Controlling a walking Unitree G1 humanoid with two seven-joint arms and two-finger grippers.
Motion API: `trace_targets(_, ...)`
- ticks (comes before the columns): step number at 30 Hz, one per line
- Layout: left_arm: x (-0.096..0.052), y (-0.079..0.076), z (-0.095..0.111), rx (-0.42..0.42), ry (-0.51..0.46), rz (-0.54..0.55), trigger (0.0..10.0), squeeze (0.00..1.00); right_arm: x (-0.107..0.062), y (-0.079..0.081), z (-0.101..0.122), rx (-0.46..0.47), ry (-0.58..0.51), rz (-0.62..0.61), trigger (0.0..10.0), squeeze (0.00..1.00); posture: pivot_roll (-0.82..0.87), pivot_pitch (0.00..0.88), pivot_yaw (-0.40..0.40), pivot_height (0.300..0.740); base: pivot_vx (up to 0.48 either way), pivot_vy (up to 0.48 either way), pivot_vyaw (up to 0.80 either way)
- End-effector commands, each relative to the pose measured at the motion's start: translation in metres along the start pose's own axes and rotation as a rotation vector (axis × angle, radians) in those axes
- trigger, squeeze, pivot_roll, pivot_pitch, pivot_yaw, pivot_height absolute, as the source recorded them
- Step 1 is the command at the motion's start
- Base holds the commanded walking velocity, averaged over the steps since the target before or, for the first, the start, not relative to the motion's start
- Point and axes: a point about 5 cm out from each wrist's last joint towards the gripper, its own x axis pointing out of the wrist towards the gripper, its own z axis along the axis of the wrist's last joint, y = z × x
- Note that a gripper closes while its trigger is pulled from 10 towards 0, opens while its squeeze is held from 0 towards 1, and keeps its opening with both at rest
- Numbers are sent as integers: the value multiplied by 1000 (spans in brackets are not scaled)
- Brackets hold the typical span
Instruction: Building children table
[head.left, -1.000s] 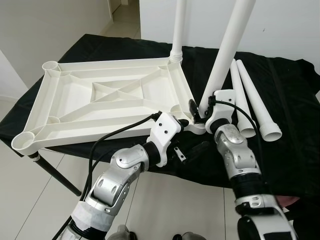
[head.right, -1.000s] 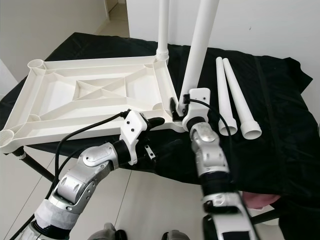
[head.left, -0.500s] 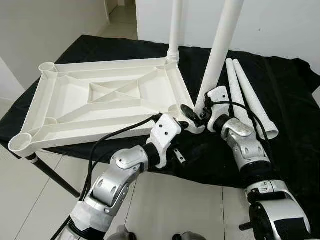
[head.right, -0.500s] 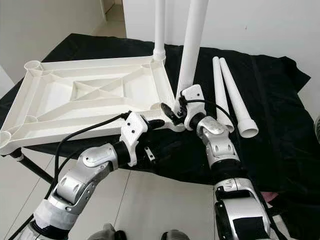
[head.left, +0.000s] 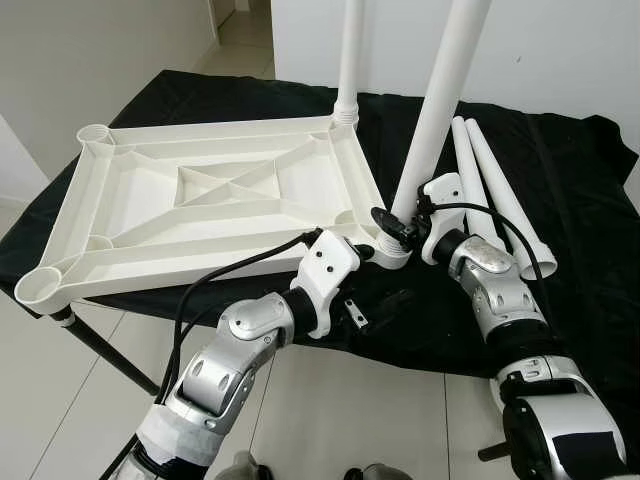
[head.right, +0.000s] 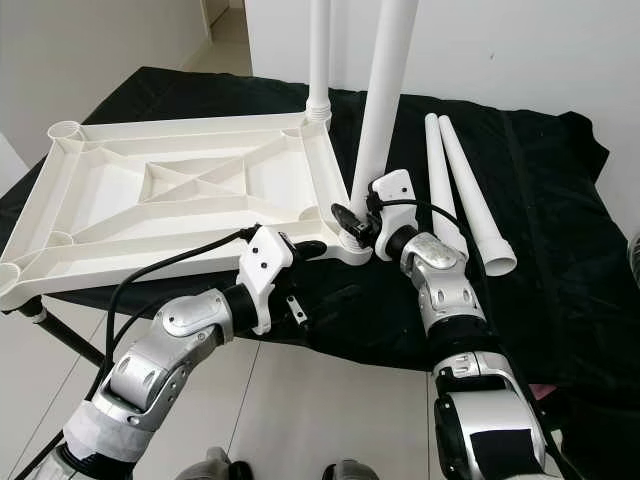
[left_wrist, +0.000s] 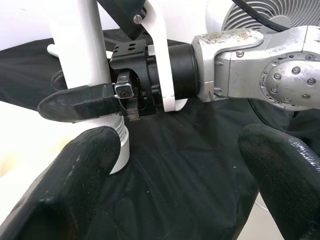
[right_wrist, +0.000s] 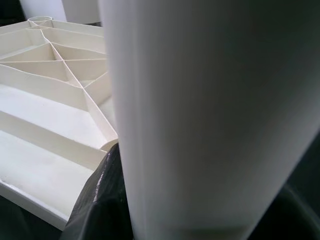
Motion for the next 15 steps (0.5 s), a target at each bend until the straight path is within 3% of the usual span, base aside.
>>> trace_targets(1,0,-3,-2,-15,9,-19,10000,0,-2,8,-19,70,68,-82,10000,0,-66,68,15,740,0,0,0)
trace_targets(10,0,-4,-3,-21,10,-18,10000,0,-3,5,-17,158,58,-296,10000,0,-69,72,13,740,0,0,0)
trace_targets(15,0,-2,-4,-16,14,3,10000,0,-6,12,-9,174,26,-529,10000,0,-69,75,10,740,0,0,0)
